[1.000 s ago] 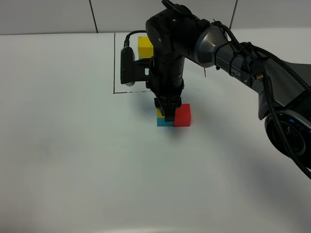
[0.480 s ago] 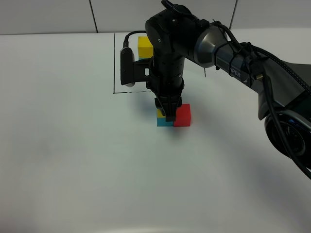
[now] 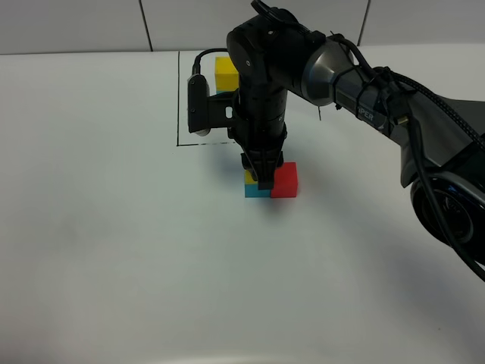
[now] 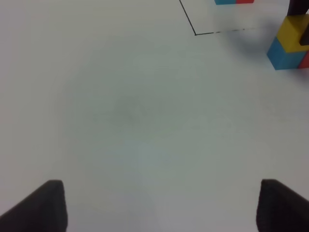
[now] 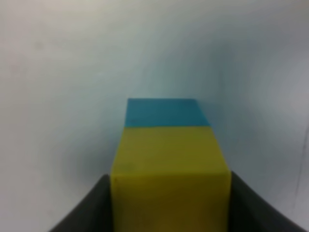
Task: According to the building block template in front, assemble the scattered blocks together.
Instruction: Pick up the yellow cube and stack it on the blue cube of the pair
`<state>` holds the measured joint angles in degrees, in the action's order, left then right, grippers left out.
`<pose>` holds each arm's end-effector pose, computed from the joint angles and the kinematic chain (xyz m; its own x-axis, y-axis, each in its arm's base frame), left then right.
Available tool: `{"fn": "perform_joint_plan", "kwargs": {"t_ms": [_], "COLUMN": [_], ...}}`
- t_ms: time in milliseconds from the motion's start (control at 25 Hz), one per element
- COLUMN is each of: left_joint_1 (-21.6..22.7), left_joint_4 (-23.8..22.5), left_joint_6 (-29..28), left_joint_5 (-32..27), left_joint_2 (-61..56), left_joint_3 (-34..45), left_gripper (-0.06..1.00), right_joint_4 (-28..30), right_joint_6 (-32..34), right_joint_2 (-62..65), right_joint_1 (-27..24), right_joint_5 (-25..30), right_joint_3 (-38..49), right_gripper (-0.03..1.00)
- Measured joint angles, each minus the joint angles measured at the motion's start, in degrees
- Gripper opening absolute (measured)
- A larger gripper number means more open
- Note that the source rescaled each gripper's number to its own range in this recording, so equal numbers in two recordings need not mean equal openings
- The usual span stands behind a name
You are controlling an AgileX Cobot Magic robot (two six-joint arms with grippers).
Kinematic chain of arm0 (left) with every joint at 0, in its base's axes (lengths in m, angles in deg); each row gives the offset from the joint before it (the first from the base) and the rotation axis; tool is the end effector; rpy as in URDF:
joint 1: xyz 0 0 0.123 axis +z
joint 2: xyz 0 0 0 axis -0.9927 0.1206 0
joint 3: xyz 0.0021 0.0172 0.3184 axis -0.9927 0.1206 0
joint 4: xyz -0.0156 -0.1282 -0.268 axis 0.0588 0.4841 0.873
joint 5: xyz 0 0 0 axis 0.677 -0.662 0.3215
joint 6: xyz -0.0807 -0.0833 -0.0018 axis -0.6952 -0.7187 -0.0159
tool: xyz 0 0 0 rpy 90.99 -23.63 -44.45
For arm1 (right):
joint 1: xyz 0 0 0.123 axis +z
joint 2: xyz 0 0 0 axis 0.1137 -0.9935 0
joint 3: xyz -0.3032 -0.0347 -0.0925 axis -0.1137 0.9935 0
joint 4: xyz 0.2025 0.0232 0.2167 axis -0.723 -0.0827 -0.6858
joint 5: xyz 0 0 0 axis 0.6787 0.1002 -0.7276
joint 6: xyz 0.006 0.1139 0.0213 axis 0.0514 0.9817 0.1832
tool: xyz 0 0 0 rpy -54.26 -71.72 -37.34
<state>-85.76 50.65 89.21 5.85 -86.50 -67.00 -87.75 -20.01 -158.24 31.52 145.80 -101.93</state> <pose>0.0210 -0.0174 0.2920 -0.4358 0.0102 -0.9000 0.1697 0.9829 -0.0710 0.4395 0.3417 0.1575 0.0218 -0.9979 -0.0613 -0.9940 -0.0151 -0.1079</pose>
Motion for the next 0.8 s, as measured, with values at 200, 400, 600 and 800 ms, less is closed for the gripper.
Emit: {"fn": "perform_joint_plan", "kwargs": {"t_ms": [200, 400, 600, 800], "left_joint_1": [0.0, 0.0, 0.0, 0.0], "left_joint_4": [0.0, 0.0, 0.0, 0.0], "left_joint_6": [0.0, 0.0, 0.0, 0.0], "left_joint_5": [0.0, 0.0, 0.0, 0.0], "left_joint_2": [0.0, 0.0, 0.0, 0.0], "left_joint_3": [0.0, 0.0, 0.0, 0.0], "left_gripper": [0.76, 0.76, 0.76, 0.76], "right_joint_4": [-0.18, -0.18, -0.18, -0.29], "right_joint_6": [-0.01, -0.01, -0.01, -0.06], "right_joint_2": [-0.1, -0.1, -0.1, -0.1], "right_joint_1": [0.0, 0.0, 0.0, -0.05], "right_joint_5": [0.0, 0.0, 0.0, 0.0], "right_joint_3": [-0.12, -0.12, -0.12, -0.12], "right_gripper": [0.0, 0.0, 0.0, 0.01]}}
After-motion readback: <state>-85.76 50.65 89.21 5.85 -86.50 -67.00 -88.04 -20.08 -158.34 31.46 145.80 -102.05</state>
